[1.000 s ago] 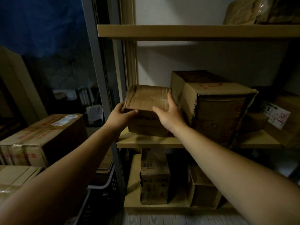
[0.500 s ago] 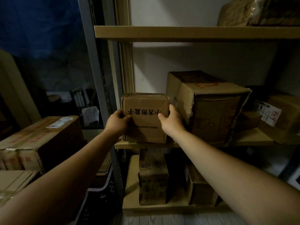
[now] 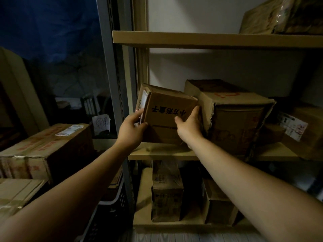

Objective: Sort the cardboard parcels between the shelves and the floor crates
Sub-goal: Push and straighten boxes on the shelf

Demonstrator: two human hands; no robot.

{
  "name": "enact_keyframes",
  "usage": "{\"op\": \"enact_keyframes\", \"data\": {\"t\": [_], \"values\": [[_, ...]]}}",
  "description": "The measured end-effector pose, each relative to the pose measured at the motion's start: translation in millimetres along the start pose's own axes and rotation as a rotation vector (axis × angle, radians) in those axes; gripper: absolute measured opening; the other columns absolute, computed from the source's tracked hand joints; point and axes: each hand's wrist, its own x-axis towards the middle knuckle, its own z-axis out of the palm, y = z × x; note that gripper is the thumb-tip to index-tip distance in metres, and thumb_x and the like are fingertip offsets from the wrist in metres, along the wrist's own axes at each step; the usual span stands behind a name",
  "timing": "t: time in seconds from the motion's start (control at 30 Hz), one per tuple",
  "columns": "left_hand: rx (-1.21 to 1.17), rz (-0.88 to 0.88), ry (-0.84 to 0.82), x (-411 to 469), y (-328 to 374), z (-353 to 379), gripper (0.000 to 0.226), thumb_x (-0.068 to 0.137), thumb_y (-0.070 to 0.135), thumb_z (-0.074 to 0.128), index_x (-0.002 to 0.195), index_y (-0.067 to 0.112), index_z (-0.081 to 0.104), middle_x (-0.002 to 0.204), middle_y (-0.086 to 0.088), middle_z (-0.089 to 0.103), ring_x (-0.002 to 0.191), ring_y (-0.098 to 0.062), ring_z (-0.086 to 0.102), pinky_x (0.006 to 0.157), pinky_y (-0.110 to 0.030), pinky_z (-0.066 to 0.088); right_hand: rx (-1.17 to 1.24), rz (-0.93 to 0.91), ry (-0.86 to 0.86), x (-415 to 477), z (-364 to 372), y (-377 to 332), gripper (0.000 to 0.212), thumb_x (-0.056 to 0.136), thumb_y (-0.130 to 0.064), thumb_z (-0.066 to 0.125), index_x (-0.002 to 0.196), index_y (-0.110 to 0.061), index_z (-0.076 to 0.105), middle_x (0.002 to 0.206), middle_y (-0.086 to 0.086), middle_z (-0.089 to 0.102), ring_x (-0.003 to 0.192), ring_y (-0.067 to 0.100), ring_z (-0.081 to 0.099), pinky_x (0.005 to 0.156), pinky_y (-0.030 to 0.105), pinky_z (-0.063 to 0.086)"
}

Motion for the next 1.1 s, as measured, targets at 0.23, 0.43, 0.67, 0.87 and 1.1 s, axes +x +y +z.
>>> {"op": "enact_keyframes", "data": {"t": [0.23,0.43,0.67,0.87,1.1], "values": [[-0.107,-0.068,0.023,-1,10,5,0.04,0.102,0.032,0.033,0.141,0.031,0.041,0.143,0.0,0.037,0.127,-0.02,0.042,0.102,-0.04,0.041,-0.076,-0.059,0.008,-5,2,2,0.095,0.091,-0.03,0.061,0.149,-0.035,-0.014,0.159,0.005,-0.001,0.145,0.03,0.012,0.11,0.051,0.029],[-0.305,-0.186,-0.056,-1,13,7,0.049,0.099,0.031,0.041,0.146,0.035,0.028,0.142,0.0,0.04,0.115,-0.021,0.052,0.086,-0.044,0.053,-0.199,-0.149,-0.106,-9,6,6,0.098,0.083,-0.049,0.065,0.148,-0.043,-0.009,0.158,0.001,-0.015,0.145,0.033,0.007,0.111,0.051,0.025],[-0.183,-0.402,-0.137,3,8,1,0.063,0.085,0.043,0.06,0.137,0.016,0.038,0.115,-0.008,0.06,0.093,-0.027,0.065,0.074,-0.041,0.055,-0.228,-0.095,-0.175,-5,1,11,0.096,0.081,-0.061,0.059,0.147,-0.045,-0.009,0.158,0.001,-0.02,0.146,0.034,0.002,0.113,0.053,0.018],[-0.142,-0.398,-0.049,3,2,4,0.035,0.086,0.022,0.066,0.117,0.014,0.052,0.104,-0.006,0.066,0.082,-0.018,0.069,0.056,-0.027,0.055,-0.176,-0.15,-0.163,-1,4,7,0.058,0.097,-0.048,0.042,0.149,-0.041,0.017,0.157,0.002,0.011,0.143,0.029,0.018,0.114,0.044,0.021],[-0.311,-0.31,-0.035,3,4,7,0.052,0.09,0.01,0.058,0.136,0.027,0.039,0.117,-0.007,0.059,0.093,-0.025,0.068,0.073,-0.043,0.059,0.117,-0.072,-0.274,-2,4,11,0.061,0.09,-0.052,0.05,0.144,-0.027,0.039,0.132,0.005,0.058,0.105,0.016,0.063,0.093,0.036,0.051]]}}
